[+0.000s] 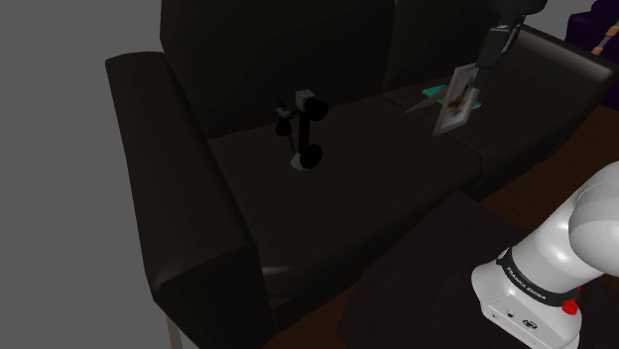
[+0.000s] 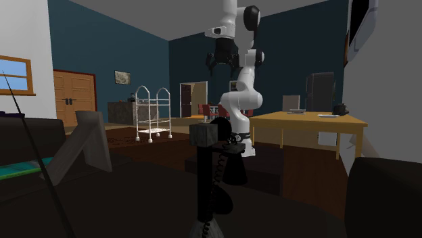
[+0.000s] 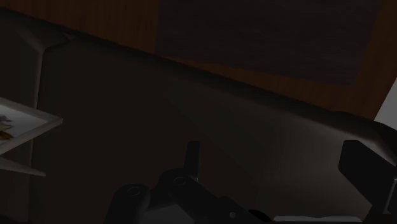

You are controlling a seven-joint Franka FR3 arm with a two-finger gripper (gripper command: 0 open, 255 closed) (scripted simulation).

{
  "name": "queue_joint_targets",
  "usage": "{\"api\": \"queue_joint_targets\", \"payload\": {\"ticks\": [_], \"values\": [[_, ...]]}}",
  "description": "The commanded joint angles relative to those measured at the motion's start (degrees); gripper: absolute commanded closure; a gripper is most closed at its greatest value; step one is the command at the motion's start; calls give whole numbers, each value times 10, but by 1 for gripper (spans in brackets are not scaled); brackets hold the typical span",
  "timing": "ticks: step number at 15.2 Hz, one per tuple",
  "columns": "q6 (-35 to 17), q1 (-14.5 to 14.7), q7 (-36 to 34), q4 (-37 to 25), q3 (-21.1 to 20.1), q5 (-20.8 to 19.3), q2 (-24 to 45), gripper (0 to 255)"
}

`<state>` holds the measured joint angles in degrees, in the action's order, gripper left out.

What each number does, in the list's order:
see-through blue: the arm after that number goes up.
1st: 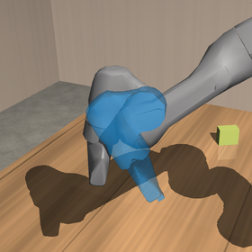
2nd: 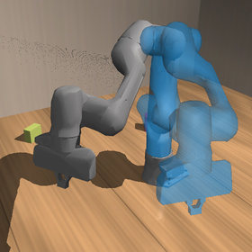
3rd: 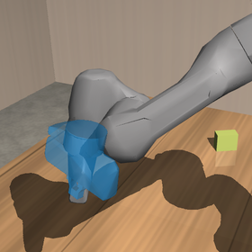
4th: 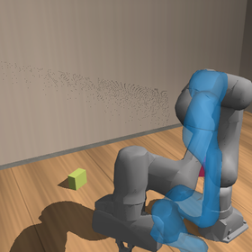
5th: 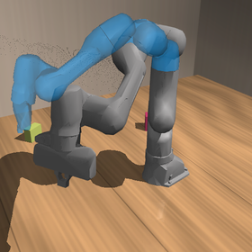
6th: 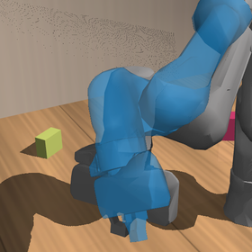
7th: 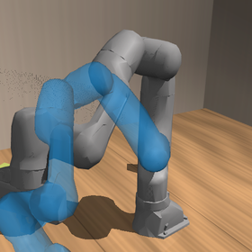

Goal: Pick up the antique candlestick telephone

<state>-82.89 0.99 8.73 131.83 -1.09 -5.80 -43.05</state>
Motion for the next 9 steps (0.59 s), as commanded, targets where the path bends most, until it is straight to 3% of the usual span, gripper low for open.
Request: {"api": "queue_joint_targets", "payload": {"ticks": [1,9], "values": [[0,0,0,0,0,0,0,0],[-119,6,-35,-38,-17,18,146,0]]}}
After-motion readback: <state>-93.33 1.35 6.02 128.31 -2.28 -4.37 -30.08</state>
